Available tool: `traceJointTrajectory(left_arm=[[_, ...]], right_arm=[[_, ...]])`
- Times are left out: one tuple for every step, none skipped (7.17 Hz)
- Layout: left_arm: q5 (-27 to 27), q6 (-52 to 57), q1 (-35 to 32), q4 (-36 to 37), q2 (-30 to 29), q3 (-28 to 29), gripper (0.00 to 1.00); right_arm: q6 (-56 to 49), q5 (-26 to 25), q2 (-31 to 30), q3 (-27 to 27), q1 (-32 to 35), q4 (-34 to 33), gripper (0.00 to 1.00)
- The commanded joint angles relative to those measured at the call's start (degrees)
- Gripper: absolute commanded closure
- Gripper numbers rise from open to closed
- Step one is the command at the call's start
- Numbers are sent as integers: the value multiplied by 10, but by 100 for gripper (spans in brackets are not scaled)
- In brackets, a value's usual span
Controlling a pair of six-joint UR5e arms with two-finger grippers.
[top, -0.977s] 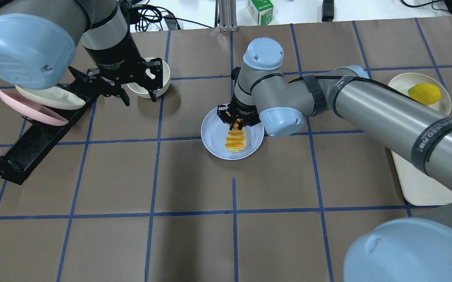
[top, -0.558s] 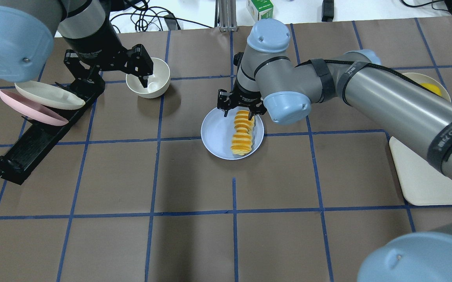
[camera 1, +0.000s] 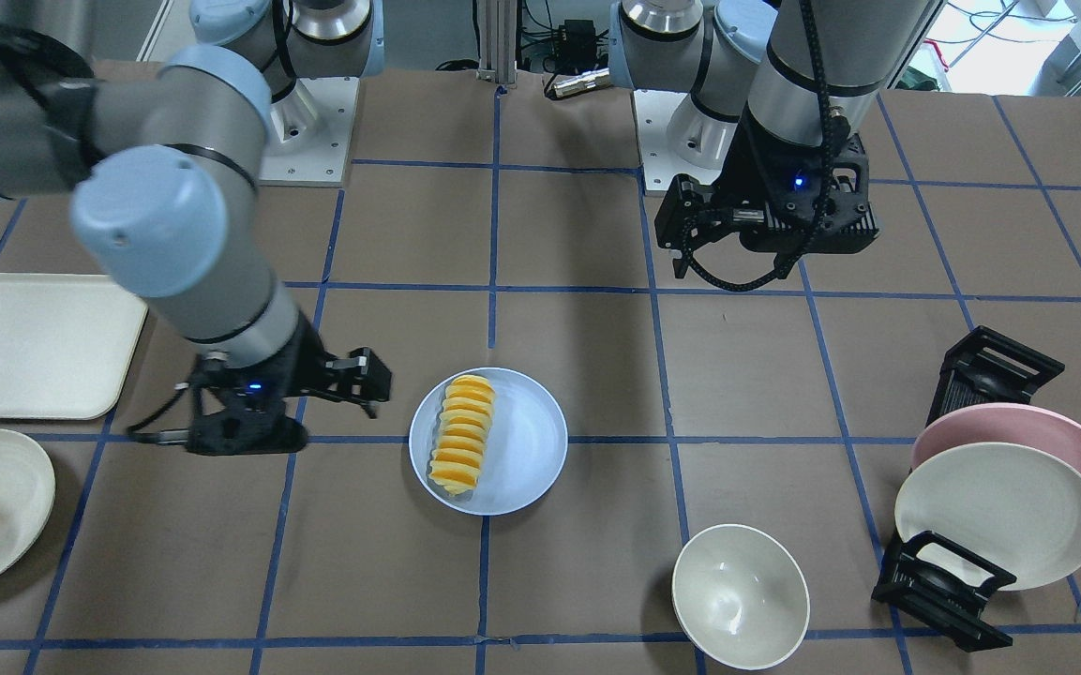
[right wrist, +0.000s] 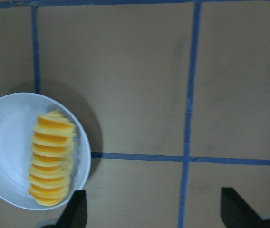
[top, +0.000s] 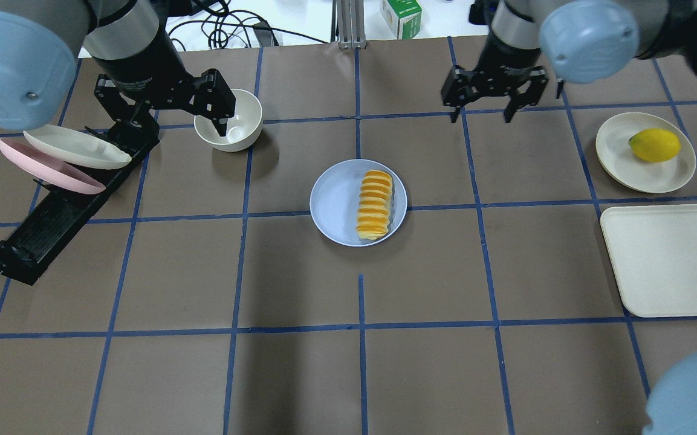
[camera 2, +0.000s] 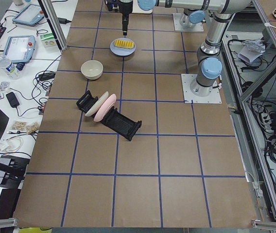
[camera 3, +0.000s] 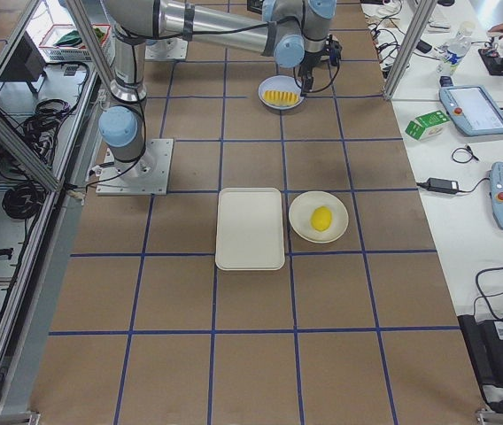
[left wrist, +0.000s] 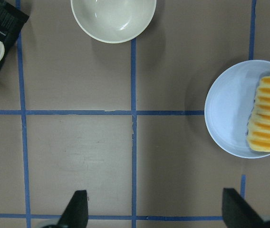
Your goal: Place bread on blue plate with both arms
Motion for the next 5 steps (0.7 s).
traceJointTrajectory(left_arm=[[-1,6,2,-2,3,-5,0],[0,6,2,-6,3,-5,0],[-3,4,5,-5,0,-1,0],[-1,5,5,-6,3,-5,0],[-3,4,5,-5,1,-5,0]], right_arm=[[-41,-64,-40,-5,-41,28,0],[-32,-65,-64,-3,-39,55,0],[-31,-66,-76,1,-36,59,0],[-31,-59,-71,4,-36,52,0],[-31,-56,-59,5,-35,52,0]])
